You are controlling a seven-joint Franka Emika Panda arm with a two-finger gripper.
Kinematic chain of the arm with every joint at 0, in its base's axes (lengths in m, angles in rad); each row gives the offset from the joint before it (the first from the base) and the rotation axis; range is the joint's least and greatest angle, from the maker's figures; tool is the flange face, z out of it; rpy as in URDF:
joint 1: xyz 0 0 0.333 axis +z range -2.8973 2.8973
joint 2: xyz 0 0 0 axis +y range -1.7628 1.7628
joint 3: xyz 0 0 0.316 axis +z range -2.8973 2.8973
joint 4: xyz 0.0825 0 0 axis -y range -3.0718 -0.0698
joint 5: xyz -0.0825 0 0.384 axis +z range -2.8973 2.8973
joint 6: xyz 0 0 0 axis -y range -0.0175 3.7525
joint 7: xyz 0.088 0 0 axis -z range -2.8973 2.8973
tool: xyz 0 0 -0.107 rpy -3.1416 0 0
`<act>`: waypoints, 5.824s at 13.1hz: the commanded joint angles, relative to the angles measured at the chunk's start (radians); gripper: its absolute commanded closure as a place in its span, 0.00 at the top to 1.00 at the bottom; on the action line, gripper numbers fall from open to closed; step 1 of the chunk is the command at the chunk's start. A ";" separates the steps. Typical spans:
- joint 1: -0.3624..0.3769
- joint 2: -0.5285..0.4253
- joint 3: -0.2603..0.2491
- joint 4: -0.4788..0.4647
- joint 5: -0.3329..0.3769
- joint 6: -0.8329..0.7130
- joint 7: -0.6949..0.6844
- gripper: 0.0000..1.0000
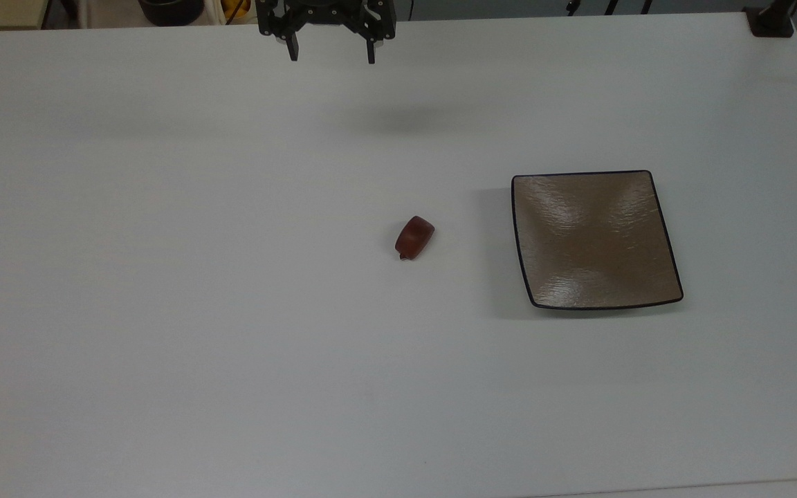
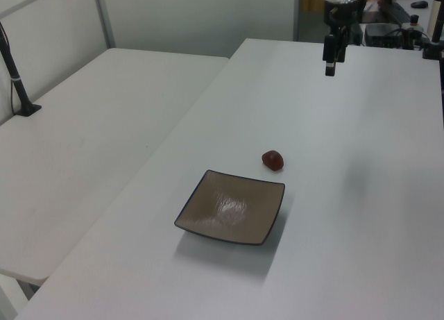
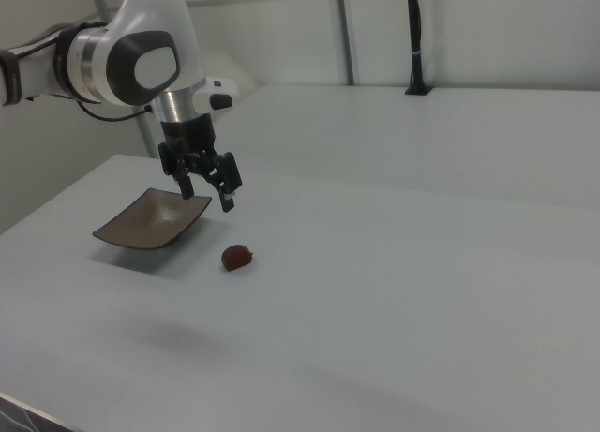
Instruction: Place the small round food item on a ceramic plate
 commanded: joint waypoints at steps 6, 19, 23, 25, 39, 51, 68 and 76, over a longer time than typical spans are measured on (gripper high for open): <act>0.017 0.118 0.038 0.004 -0.012 0.305 0.415 1.00; 0.051 0.490 0.116 0.059 -0.276 0.571 0.883 1.00; 0.052 0.528 0.120 0.099 -0.268 0.575 0.902 1.00; 0.052 0.543 0.151 0.098 -0.274 0.575 0.903 1.00; 0.044 0.515 0.168 0.099 -0.275 0.560 0.900 0.33; 0.069 0.532 0.369 0.239 -0.278 0.577 1.056 0.52; 0.052 0.273 0.311 0.136 -0.120 -0.070 0.193 1.00; 0.012 -0.029 0.049 0.000 0.009 -0.037 0.010 1.00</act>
